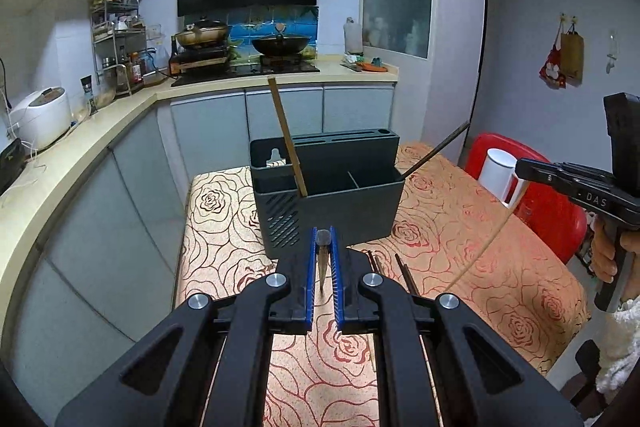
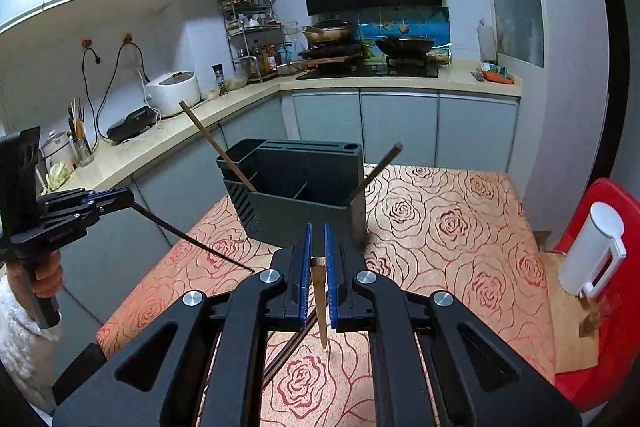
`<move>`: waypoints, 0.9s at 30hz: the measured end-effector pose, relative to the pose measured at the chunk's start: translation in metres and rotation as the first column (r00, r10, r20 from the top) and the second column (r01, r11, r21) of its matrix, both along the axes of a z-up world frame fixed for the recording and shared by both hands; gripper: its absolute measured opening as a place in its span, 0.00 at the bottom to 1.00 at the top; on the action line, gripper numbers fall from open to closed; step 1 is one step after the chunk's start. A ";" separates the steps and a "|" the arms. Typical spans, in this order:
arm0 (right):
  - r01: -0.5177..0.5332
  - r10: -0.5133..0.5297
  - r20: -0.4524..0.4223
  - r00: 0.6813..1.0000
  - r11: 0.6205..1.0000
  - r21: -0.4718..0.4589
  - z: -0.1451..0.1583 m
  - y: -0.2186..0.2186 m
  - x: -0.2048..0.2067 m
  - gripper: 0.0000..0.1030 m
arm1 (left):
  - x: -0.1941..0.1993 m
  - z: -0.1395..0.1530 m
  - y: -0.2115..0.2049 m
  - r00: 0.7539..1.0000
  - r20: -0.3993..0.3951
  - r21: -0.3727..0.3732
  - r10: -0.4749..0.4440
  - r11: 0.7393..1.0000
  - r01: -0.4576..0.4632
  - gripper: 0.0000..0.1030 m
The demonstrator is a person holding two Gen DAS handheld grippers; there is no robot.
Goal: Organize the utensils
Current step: 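Lift both chopsticks and carry them over the utensil holder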
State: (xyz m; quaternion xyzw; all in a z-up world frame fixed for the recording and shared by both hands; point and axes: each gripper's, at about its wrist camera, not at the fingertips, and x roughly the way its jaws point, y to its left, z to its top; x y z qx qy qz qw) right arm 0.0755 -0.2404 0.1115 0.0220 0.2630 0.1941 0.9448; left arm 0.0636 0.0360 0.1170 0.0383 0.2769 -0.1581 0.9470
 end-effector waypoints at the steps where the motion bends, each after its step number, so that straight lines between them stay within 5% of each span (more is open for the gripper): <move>1: -0.002 0.002 0.002 1.000 1.000 -0.002 0.002 0.000 0.001 0.08 | 0.001 0.003 -0.001 1.000 -0.001 0.000 -0.005 1.000 0.005 0.06; 15: -0.008 0.007 0.098 0.995 1.000 0.007 0.064 0.008 0.035 0.08 | 0.032 0.084 -0.018 0.997 0.057 -0.018 -0.050 0.999 0.051 0.06; 27: 0.042 -0.051 0.165 0.985 0.997 0.058 0.097 0.016 0.092 0.08 | 0.092 0.134 -0.042 0.989 0.143 -0.071 0.037 0.997 -0.027 0.06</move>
